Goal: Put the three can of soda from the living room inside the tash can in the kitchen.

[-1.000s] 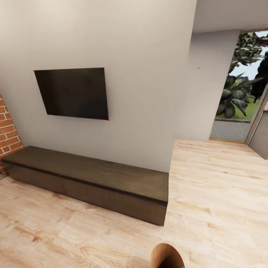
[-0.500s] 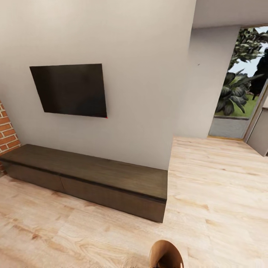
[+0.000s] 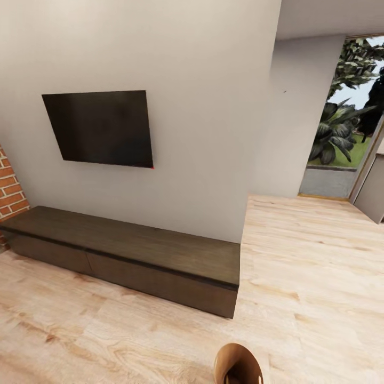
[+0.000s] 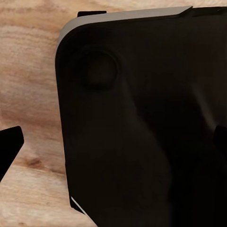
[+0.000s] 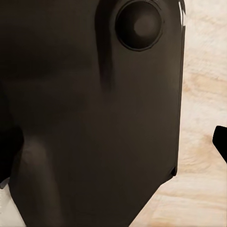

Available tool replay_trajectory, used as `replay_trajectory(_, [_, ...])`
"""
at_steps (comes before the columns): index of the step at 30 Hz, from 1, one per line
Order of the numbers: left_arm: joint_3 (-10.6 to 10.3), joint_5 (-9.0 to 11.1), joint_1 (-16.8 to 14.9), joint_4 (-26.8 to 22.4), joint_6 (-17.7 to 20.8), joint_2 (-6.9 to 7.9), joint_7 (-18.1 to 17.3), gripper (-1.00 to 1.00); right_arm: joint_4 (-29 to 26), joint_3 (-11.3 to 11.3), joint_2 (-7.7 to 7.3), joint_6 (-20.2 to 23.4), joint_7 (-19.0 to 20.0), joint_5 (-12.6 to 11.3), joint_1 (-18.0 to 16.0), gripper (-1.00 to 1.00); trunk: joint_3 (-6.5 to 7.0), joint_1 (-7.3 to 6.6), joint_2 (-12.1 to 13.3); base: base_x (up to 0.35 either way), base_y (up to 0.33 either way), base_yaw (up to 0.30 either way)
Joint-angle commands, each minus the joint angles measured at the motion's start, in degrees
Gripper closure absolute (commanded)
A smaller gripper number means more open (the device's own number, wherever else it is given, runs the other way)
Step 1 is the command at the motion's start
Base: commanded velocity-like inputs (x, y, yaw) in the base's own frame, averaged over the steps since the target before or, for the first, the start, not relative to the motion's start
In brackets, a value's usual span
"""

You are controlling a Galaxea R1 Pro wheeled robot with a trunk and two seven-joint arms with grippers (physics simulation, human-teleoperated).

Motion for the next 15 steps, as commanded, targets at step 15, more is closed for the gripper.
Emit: replay_trajectory(15, [0.05,-0.06,-0.01,-0.09,0.0,0.12,0.0,-1.0,0.0,0.0,-0.05,-0.24,-0.03,0.04,0.0,-1.0,-1.27,0.0,0.0,0.0,0.0,0.0])
